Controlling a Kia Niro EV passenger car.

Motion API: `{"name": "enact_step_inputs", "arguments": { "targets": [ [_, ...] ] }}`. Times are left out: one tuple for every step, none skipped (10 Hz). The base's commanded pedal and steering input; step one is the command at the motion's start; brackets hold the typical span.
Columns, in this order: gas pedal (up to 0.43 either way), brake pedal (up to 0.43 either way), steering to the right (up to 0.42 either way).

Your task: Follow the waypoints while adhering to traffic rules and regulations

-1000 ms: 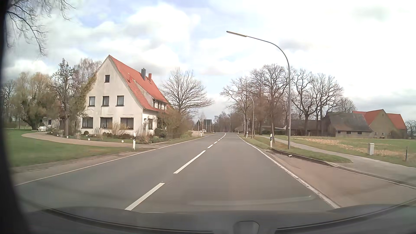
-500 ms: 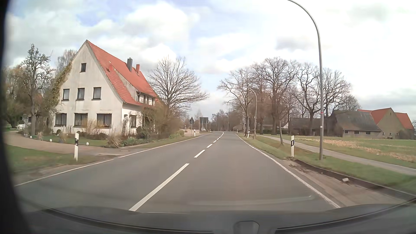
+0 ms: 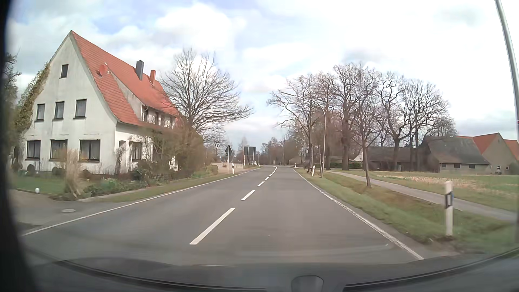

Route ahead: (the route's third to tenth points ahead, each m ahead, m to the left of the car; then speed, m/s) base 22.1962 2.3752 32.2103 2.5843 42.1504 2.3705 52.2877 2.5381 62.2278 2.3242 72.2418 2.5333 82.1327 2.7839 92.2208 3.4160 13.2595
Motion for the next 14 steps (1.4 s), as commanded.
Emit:
{"name": "enact_step_inputs", "arguments": {
  "targets": [
    [0.157, 0.000, 0.009],
    [0.157, 0.000, 0.009],
    [0.150, 0.000, 0.009],
    [0.118, 0.000, 0.009],
    [0.118, 0.000, 0.009],
    [0.110, 0.000, 0.009],
    [0.110, 0.000, 0.009],
    [0.118, 0.000, 0.008],
    [0.118, 0.000, 0.006],
    [0.138, 0.000, 0.006],
    [0.138, 0.000, 0.006],
    [0.157, 0.000, 0.005],
    [0.157, 0.000, 0.006],
    [0.157, 0.000, 0.005]
  ]
}}
